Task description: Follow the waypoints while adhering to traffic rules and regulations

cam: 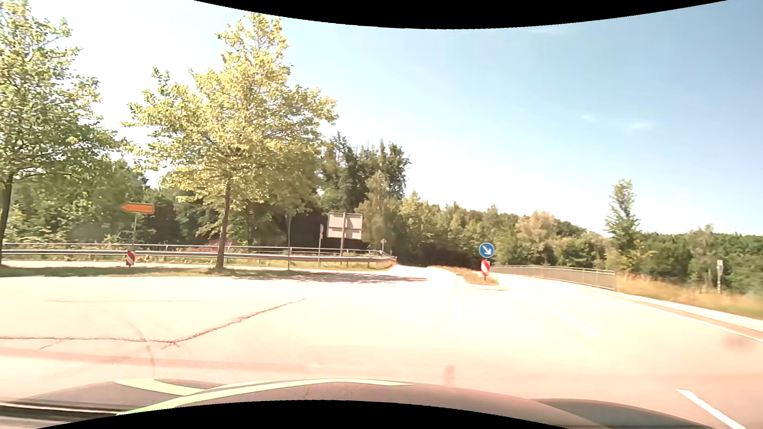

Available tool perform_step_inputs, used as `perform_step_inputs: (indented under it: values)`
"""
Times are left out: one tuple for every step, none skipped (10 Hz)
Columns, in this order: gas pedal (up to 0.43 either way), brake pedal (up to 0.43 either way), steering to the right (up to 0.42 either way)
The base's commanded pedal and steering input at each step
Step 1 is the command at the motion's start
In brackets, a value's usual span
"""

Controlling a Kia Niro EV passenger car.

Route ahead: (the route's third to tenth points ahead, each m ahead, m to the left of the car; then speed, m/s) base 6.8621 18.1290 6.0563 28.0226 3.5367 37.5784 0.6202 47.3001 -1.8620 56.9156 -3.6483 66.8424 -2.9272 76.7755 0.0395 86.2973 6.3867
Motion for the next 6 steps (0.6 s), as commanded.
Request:
perform_step_inputs:
  values:
    - [0.0,0.0,-0.288]
    - [0.0,0.0,-0.299]
    - [0.0,0.0,-0.312]
    - [0.0,0.0,-0.323]
    - [0.0,0.0,-0.33]
    - [0.0,0.0,-0.34]
